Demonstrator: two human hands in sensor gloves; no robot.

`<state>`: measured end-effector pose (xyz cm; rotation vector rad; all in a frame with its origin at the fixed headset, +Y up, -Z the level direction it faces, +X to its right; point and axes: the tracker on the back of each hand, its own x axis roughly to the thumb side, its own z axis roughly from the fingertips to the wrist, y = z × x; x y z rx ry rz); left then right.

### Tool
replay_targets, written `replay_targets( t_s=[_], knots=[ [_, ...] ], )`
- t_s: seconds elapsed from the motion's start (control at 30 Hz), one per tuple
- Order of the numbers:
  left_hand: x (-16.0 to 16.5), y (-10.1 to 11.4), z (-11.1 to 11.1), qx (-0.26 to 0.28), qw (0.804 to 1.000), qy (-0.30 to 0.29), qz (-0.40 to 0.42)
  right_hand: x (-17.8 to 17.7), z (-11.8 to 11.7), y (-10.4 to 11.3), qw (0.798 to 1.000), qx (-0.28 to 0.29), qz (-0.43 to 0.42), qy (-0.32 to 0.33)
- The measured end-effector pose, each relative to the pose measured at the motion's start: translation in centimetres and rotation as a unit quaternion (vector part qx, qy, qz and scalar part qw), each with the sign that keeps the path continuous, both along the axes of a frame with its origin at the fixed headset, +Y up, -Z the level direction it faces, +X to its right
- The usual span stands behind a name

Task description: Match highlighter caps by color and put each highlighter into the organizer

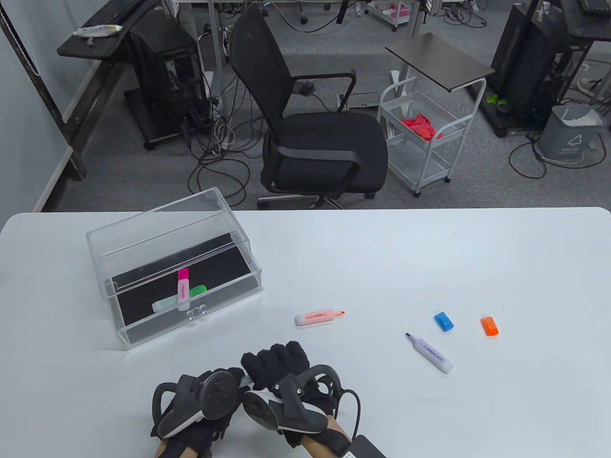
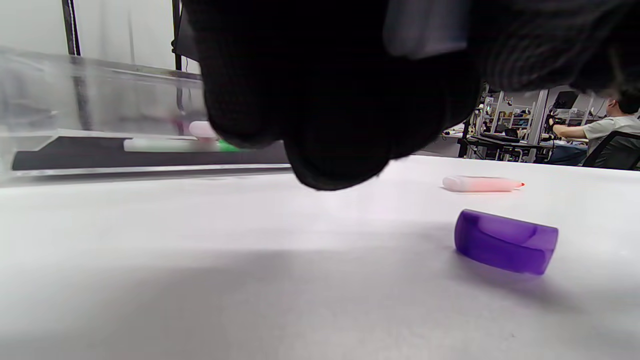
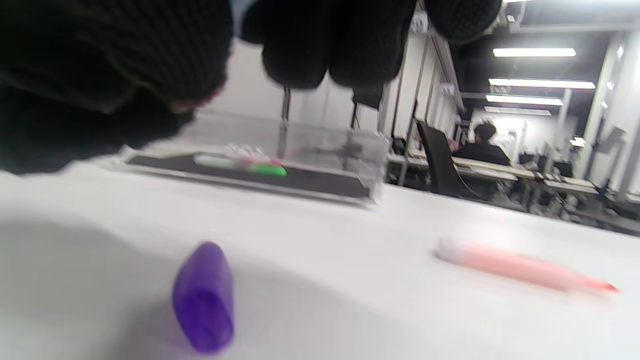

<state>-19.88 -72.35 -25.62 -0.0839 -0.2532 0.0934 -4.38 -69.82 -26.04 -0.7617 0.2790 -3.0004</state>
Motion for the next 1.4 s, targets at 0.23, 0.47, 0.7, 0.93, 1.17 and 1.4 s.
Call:
replay_targets(
  t_s=[0.23, 0.47, 0.7, 0.93, 1.17, 1.4],
  knots=[
    [-1.6, -0.2, -0.6, -0.012, 0.999, 0.034, -0.008, 4.9, -2.9, 1.4, 0.997, -0.009, 0.007, -0.079],
    [-2.7, -0.1, -0.8, -0.01, 0.998, 0.058, -0.015, 13.0, -7.0, 3.0, 0.981, -0.019, 0.014, -0.194],
    [-3.4, -0.4, -1.0, -0.015, 0.997, 0.075, -0.02, 22.6, -10.4, 2.7, 0.943, -0.055, -0.018, -0.328],
    [-3.8, -0.5, -1.1, -0.021, 0.996, 0.085, -0.024, 29.1, -12.2, 0.1, 0.898, -0.109, -0.02, -0.425],
    [-3.8, -0.5, -1.0, -0.024, 0.995, 0.089, -0.028, 31.9, -13.5, -4.2, 0.867, -0.174, -0.032, -0.465],
    [-3.9, -0.5, -1.0, -0.028, 0.995, 0.094, -0.032, 32.5, -14.7, -5.9, 0.856, -0.186, -0.023, -0.482]
  ],
)
